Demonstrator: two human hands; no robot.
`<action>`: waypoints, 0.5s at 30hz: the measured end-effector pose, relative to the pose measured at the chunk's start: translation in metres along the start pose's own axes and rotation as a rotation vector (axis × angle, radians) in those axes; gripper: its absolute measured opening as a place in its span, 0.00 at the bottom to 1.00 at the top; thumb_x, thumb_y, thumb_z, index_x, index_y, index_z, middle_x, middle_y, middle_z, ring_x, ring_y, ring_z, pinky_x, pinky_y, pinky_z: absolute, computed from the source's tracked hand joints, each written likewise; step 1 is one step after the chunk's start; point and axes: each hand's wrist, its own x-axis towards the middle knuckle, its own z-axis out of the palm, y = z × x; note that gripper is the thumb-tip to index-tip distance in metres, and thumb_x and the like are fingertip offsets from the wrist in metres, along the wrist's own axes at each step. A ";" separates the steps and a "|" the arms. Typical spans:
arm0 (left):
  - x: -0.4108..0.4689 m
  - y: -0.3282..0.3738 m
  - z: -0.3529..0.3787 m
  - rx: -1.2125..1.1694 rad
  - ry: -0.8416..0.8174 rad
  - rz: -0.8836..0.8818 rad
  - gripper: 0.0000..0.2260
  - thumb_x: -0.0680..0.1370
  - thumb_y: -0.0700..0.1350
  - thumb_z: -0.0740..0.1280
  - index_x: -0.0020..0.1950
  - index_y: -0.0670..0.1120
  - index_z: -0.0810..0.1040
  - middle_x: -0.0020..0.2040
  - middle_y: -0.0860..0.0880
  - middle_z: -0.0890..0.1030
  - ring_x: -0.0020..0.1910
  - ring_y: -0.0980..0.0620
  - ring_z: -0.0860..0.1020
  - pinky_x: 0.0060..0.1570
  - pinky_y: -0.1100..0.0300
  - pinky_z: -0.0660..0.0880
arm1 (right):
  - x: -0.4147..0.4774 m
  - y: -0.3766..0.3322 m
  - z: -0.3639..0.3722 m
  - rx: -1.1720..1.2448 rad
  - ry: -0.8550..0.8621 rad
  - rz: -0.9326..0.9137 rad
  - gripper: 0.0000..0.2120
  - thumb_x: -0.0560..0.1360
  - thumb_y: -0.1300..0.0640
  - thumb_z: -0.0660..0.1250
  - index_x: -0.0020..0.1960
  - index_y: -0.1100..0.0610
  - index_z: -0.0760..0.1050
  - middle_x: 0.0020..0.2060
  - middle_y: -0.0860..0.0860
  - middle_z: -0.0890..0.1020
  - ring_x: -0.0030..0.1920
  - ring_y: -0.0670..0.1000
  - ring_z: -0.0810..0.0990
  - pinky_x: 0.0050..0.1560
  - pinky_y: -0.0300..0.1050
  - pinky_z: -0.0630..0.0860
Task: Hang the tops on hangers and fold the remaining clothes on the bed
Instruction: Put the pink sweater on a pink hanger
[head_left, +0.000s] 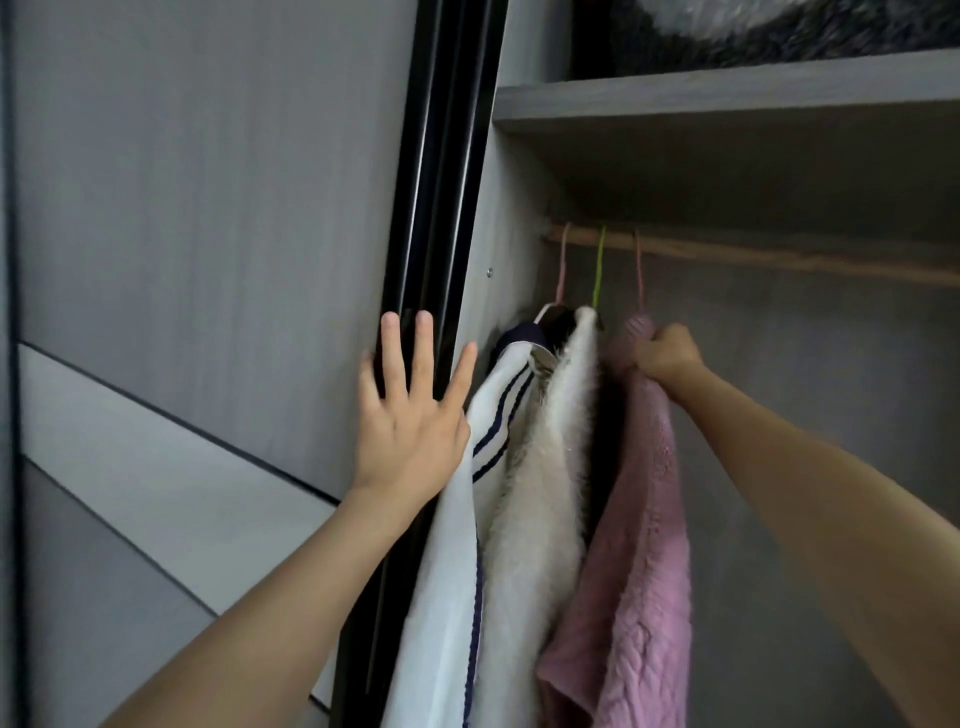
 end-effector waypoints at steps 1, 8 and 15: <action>0.000 0.000 0.001 0.005 0.006 0.000 0.27 0.73 0.49 0.64 0.72 0.49 0.66 0.72 0.34 0.58 0.70 0.29 0.55 0.61 0.39 0.62 | -0.003 0.004 0.007 -0.020 -0.015 0.007 0.22 0.76 0.51 0.63 0.56 0.71 0.74 0.53 0.65 0.79 0.57 0.62 0.77 0.50 0.49 0.72; 0.001 0.001 0.002 0.033 0.002 -0.005 0.28 0.73 0.50 0.63 0.73 0.49 0.62 0.72 0.35 0.57 0.70 0.30 0.54 0.63 0.40 0.59 | -0.017 -0.004 0.021 -0.021 -0.088 0.051 0.24 0.75 0.49 0.63 0.61 0.68 0.73 0.56 0.64 0.78 0.57 0.63 0.77 0.58 0.52 0.73; 0.001 0.002 -0.003 0.053 -0.025 -0.026 0.28 0.72 0.48 0.64 0.71 0.48 0.65 0.72 0.35 0.62 0.70 0.31 0.54 0.65 0.39 0.56 | -0.032 0.027 -0.005 -0.012 -0.146 -0.001 0.28 0.77 0.39 0.54 0.50 0.64 0.75 0.42 0.60 0.76 0.42 0.57 0.75 0.40 0.45 0.71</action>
